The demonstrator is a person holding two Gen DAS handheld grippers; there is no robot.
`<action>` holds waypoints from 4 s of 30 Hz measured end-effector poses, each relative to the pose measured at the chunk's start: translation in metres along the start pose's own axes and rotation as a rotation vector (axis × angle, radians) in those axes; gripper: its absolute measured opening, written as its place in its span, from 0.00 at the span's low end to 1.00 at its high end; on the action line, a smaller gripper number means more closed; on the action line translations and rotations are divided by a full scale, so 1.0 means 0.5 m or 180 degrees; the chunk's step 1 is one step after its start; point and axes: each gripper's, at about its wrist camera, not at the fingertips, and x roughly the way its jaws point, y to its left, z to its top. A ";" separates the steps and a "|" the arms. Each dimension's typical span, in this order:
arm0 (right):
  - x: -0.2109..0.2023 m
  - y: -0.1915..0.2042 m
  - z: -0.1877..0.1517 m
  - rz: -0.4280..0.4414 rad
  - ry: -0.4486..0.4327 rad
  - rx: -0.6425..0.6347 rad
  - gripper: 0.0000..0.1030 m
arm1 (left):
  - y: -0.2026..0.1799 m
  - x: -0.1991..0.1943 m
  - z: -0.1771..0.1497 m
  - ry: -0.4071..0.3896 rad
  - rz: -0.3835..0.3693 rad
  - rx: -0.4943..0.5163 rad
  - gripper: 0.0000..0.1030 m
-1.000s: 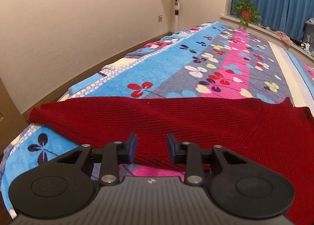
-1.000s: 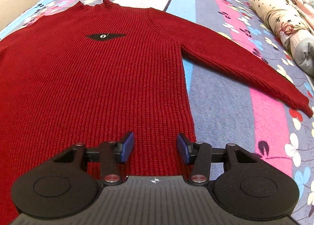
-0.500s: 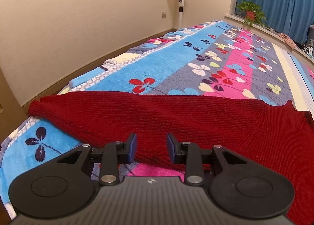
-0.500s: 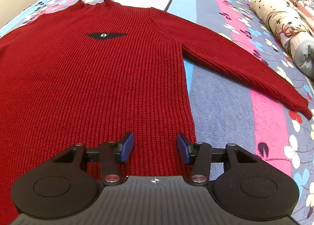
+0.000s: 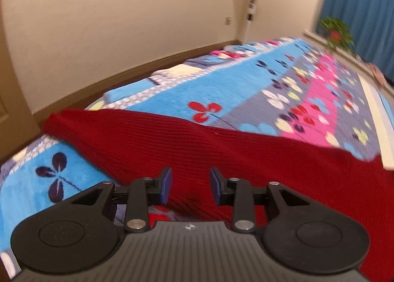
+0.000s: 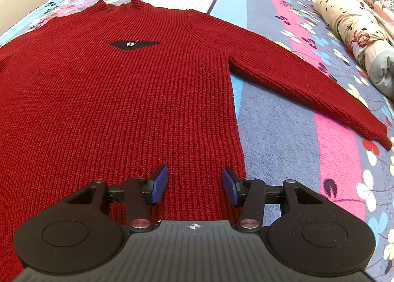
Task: Fold small clothes
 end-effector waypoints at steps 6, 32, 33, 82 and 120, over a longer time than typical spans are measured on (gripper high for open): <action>0.003 0.005 0.004 -0.0019 0.0009 -0.0057 0.50 | 0.092 0.056 0.014 0.0311 -0.0205 -0.0734 0.52; 0.006 0.010 0.011 -0.0043 -0.0006 -0.0146 0.50 | -0.170 -0.138 0.000 -0.1244 -0.0438 0.0618 0.10; 0.006 0.011 0.011 -0.0047 -0.0011 -0.0154 0.50 | -0.221 -0.167 -0.027 -0.1371 -0.0726 0.0909 0.10; 0.167 -0.055 0.247 0.0167 -0.0458 0.2095 0.25 | -0.326 -0.011 -0.066 0.0747 -0.1438 0.1298 0.32; 0.183 -0.595 0.057 -0.0488 -0.0688 0.3581 0.50 | -0.364 -0.091 -0.114 0.0119 -0.1073 0.1933 0.43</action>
